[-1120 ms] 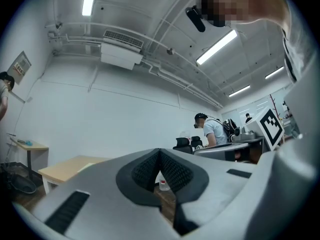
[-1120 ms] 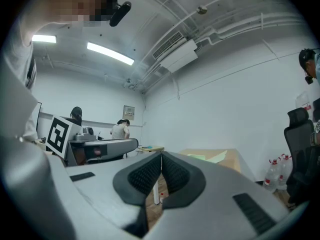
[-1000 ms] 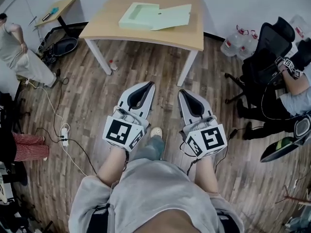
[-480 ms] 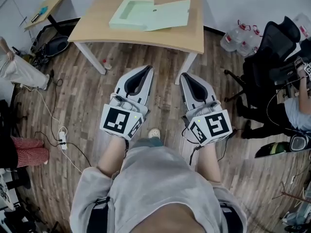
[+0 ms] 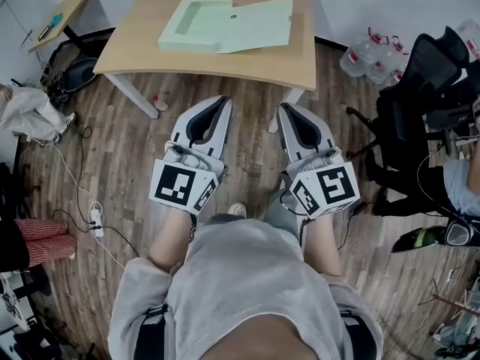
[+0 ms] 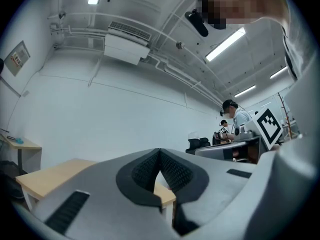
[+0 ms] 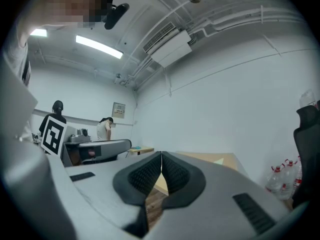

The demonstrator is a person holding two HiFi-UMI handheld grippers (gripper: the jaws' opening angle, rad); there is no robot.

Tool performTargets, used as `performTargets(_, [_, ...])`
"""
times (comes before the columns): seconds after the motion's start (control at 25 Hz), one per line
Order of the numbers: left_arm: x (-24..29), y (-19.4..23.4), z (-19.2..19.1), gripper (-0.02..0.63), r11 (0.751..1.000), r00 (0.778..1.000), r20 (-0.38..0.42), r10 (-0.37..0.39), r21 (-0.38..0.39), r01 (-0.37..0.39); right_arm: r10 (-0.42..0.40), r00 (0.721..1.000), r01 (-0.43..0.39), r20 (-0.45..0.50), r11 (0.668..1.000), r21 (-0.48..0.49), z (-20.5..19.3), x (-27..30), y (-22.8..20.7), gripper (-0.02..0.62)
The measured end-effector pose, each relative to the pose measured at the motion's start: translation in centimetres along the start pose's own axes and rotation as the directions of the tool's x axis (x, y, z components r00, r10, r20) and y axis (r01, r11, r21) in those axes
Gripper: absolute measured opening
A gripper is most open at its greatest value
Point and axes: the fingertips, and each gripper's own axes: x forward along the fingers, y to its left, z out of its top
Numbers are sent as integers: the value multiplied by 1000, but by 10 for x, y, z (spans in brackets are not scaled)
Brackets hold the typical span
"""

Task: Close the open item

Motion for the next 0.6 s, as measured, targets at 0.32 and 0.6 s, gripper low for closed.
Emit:
performTargets(0.32, [49,22,-8,14,997,997,-9,78,-1,-78,73,997,-73,6,997,5,4,43,-46,12])
performTargets(0.6, [105,30,-12,14,987,987,-14,163,-6,-163,169,985,-170,-20,986,-3,10,77,-98,12])
